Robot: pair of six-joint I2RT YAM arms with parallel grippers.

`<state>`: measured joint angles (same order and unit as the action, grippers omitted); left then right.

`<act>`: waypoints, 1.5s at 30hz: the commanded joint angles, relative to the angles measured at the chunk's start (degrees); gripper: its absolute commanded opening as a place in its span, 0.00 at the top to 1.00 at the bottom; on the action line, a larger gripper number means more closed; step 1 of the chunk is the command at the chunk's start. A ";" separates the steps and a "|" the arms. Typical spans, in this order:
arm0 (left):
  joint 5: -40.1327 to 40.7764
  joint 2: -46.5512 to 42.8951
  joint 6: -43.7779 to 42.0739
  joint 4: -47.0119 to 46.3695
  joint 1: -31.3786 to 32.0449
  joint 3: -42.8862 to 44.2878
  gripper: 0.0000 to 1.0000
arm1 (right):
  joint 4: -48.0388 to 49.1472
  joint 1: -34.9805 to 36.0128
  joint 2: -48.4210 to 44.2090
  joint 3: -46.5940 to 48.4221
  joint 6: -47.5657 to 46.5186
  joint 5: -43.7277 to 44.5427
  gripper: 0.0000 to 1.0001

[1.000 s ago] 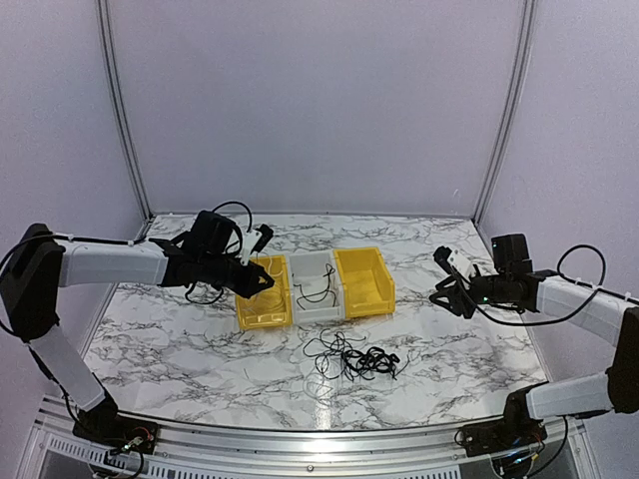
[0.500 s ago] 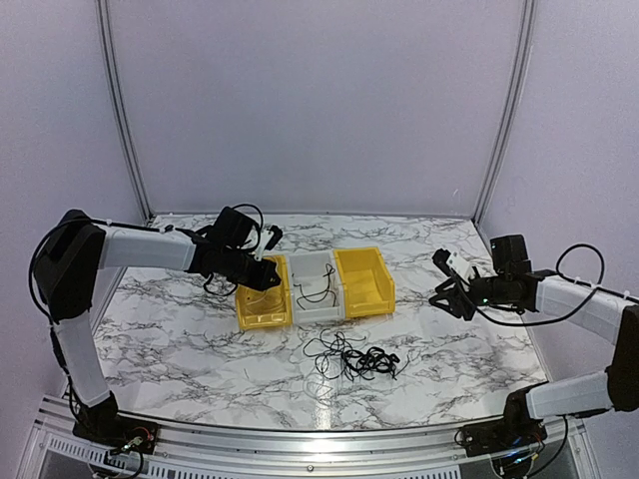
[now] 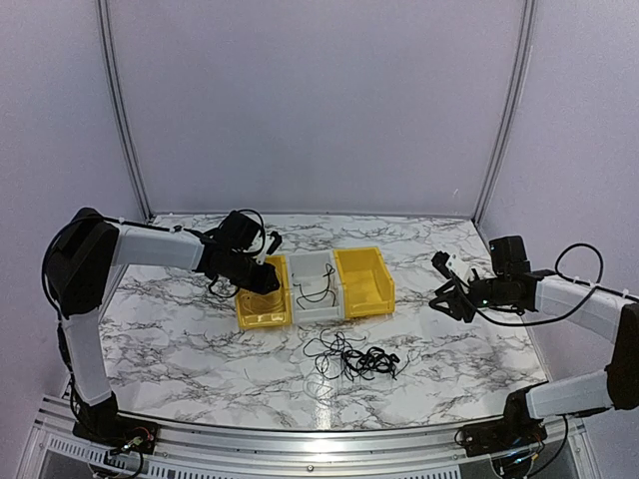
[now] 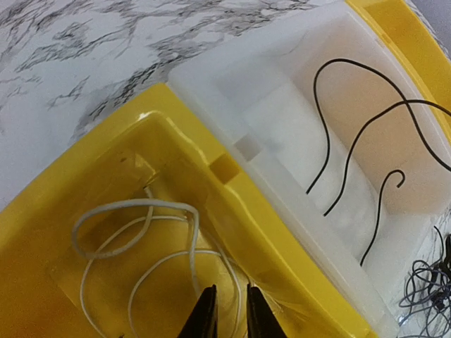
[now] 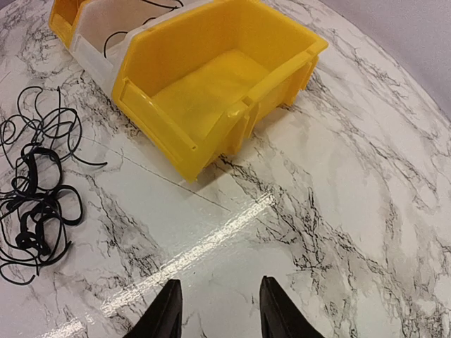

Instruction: Untangle the cables

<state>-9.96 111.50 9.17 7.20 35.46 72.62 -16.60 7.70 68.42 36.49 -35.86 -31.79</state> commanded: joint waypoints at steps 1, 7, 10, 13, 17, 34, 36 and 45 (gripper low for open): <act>3.21 -3.73 0.52 3.64 -0.39 -0.95 0.79 | -0.53 -0.50 0.80 1.99 -0.30 -0.74 0.62; 6.38 -9.23 -0.38 5.89 -0.39 -0.79 0.60 | -0.63 -0.39 0.58 1.98 -0.31 -0.83 0.62; 9.13 -12.88 -1.61 6.66 -0.39 -0.48 0.56 | -0.63 -0.37 0.48 1.98 -0.27 -0.85 0.62; 11.25 -16.87 -3.50 6.93 -0.39 -0.72 0.53 | -0.71 -0.43 0.40 2.06 -0.27 -0.97 0.62; 12.80 -23.72 -6.07 6.16 1.03 -3.40 0.52 | -1.24 -0.36 -0.20 2.58 -0.43 -1.92 0.62; 11.80 -29.42 3.24 2.20 29.81 -17.51 0.55 | -7.40 16.49 6.37 12.84 -3.07 -3.12 0.66; 11.41 -28.39 2.73 2.36 33.12 -17.73 0.55 | -7.27 16.55 7.97 12.40 -3.14 -4.27 0.66; 12.15 -24.47 -3.94 5.28 38.88 -16.98 0.51 | -7.31 16.55 10.01 12.21 -3.37 -4.78 0.65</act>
<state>1.52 84.42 9.23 11.11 73.63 55.00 -23.64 23.90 77.95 48.47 -39.05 -35.42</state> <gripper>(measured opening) 0.476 0.343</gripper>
